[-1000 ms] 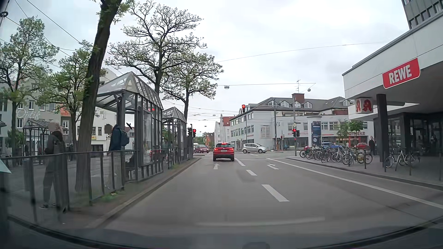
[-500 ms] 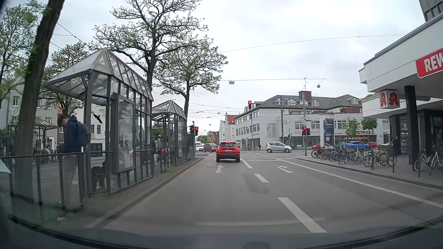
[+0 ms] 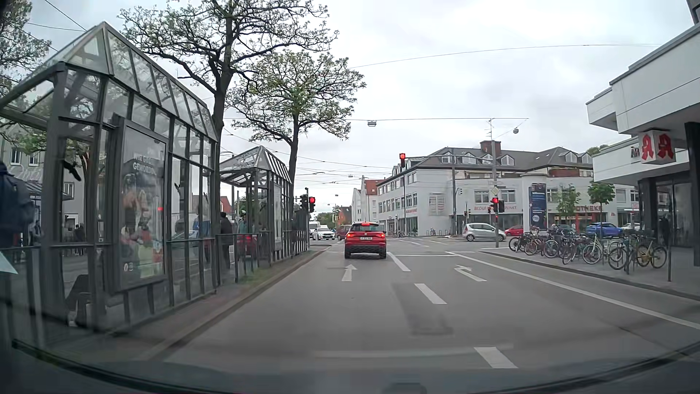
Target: Follow the waypoints while adhering to traffic rules and regulations
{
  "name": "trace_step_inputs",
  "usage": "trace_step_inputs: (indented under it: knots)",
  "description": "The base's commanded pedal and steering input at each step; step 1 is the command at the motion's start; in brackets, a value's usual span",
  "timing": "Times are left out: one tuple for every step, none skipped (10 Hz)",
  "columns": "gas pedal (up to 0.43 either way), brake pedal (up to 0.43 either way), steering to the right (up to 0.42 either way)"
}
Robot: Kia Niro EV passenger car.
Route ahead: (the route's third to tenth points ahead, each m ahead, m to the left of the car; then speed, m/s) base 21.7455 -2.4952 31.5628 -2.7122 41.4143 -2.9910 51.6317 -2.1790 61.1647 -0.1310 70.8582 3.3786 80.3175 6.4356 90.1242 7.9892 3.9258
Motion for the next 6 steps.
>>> trace_step_inputs:
  knots:
    - [0.000,0.000,-0.024]
    - [0.000,0.000,-0.024]
    - [0.000,0.000,-0.024]
    - [0.008,0.000,-0.023]
    - [0.000,0.000,-0.023]
    - [0.000,0.000,-0.023]
